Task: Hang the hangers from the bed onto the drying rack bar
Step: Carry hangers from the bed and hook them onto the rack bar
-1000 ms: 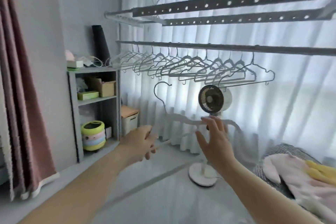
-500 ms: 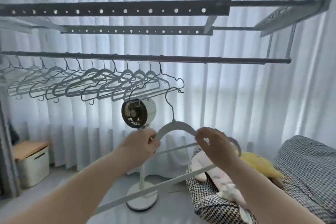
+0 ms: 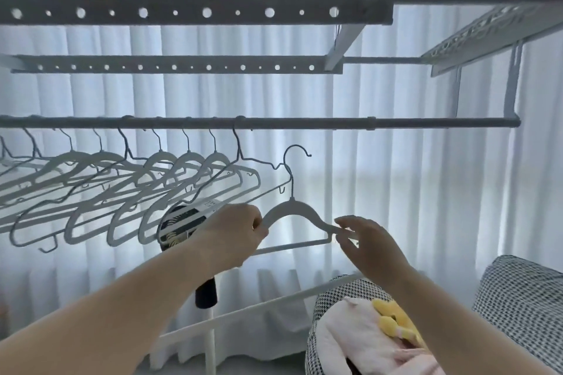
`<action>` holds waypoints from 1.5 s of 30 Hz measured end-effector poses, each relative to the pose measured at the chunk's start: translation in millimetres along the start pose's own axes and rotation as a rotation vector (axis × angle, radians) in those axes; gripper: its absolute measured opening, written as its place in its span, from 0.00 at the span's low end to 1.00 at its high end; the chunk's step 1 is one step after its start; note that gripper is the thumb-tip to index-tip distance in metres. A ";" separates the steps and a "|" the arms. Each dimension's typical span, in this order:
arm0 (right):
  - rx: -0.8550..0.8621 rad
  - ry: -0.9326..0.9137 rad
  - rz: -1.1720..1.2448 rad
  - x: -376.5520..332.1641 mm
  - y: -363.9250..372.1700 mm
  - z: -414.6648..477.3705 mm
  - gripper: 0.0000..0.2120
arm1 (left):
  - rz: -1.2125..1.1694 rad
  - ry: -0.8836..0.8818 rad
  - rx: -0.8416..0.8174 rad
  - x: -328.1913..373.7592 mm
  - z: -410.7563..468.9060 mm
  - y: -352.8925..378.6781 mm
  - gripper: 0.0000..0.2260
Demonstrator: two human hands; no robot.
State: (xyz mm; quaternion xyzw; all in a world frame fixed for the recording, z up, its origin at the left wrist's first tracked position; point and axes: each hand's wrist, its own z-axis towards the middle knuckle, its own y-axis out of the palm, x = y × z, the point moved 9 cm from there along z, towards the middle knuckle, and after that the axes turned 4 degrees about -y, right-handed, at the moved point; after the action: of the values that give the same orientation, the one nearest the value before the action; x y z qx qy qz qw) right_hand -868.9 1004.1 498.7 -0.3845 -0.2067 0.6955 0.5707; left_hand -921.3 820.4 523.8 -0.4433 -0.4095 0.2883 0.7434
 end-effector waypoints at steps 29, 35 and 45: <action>0.247 -0.419 -0.314 28.7 -19.9 214.9 0.24 | 0.053 -0.338 0.263 -9.2 181.8 -20.8 0.09; 0.240 -0.435 -0.312 28.9 -16.1 214.3 0.25 | 0.048 -0.362 0.264 -14.8 182.5 -7.1 0.09; 0.406 -0.485 -0.297 33.1 -7.5 217.3 0.27 | 0.128 -0.387 0.251 -13.6 174.7 -0.6 0.11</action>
State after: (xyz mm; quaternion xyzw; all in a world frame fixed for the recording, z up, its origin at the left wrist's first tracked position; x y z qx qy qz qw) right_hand -1033.4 1070.5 628.7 -0.0524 -0.2474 0.7027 0.6650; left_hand -1079.1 883.2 566.9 -0.3087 -0.4766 0.4632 0.6805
